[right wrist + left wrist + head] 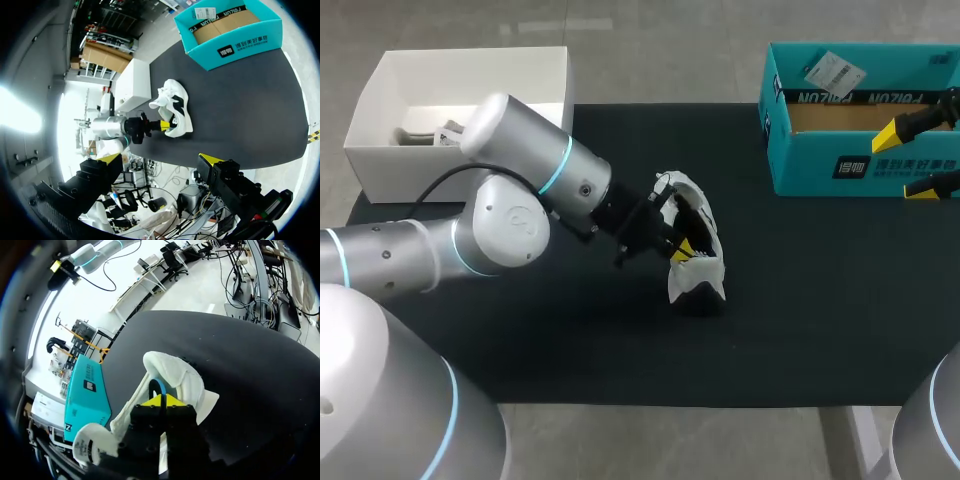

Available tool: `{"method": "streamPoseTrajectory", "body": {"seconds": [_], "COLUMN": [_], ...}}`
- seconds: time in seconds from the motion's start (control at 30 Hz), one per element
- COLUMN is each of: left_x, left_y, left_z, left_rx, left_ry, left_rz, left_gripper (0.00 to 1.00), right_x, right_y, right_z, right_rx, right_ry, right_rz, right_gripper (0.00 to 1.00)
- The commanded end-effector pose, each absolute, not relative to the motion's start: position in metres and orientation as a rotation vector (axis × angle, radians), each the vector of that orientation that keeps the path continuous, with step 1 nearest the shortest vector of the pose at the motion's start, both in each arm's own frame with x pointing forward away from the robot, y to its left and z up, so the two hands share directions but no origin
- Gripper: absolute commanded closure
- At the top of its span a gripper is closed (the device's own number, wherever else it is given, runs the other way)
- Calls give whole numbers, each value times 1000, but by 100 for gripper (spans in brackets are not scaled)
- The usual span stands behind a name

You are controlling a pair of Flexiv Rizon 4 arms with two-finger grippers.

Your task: Take the shoe out of the shoebox, open the shoe tongue, remove and reinsert the insole, then place the shoe into the shoebox

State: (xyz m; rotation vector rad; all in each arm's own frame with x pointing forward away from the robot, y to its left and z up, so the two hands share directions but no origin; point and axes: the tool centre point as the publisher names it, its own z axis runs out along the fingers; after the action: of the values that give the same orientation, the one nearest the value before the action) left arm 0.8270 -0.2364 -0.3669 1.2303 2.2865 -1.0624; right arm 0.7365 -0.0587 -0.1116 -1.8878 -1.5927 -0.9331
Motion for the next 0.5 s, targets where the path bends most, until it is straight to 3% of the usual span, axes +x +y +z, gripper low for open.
{"method": "streamPoseTrajectory", "body": {"seconds": [0.03,0.1,0.13,0.17,0.5], "left_x": [829,829,829,830,843], "left_y": [-239,-237,-236,-235,-228], "left_z": [-363,-356,-353,-350,-326], "left_rx": [1235,1233,1231,1227,1267], "left_ry": [2295,2292,2292,2293,2287], "left_rz": [-1060,-1072,-1083,-1098,-1103], "left_gripper": [79,42,9,0,0], "right_x": [736,736,736,736,736], "right_y": [-58,-58,-58,-58,-58], "right_z": [-112,-112,-112,-112,-112], "right_rx": [-1891,-1891,-1891,-1891,-1891], "right_ry": [-1593,-1593,-1593,-1593,-1593], "right_rz": [-933,-933,-933,-933,-933], "right_gripper": [0,0,0,0,0]}}
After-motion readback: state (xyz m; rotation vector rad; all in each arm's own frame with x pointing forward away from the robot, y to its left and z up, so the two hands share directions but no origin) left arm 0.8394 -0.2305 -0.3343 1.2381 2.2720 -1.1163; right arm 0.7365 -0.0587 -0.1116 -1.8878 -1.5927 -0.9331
